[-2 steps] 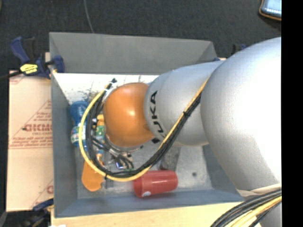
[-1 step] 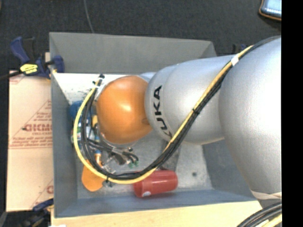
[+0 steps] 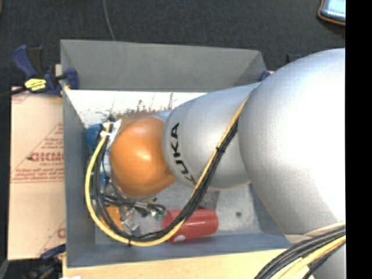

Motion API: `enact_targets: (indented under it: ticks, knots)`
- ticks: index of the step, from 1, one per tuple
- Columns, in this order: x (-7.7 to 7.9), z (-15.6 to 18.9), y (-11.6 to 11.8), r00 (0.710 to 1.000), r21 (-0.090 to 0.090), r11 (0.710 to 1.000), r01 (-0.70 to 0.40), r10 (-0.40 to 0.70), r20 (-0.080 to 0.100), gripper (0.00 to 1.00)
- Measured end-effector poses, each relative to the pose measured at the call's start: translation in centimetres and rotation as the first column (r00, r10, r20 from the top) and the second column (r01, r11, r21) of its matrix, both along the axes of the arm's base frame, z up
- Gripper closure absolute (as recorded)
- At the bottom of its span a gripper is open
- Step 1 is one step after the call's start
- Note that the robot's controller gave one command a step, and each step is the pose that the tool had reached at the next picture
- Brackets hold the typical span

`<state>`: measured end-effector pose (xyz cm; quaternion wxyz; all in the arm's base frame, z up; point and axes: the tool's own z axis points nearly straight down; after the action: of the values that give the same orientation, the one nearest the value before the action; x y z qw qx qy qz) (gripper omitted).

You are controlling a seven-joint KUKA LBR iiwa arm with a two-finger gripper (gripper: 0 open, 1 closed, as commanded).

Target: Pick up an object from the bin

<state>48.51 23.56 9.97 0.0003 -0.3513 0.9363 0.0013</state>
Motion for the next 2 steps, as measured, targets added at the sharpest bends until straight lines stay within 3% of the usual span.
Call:
enact_targets:
  ticks: [1, 2]
  knots:
    - [5.4, -3.0, -0.3, 0.989, -0.005, 0.989, -0.15, 0.15, 0.013, 0.0]
    - [6.6, -2.8, -0.7, 0.986, 0.003, 0.986, -0.169, 0.169, 0.009, 1.0]
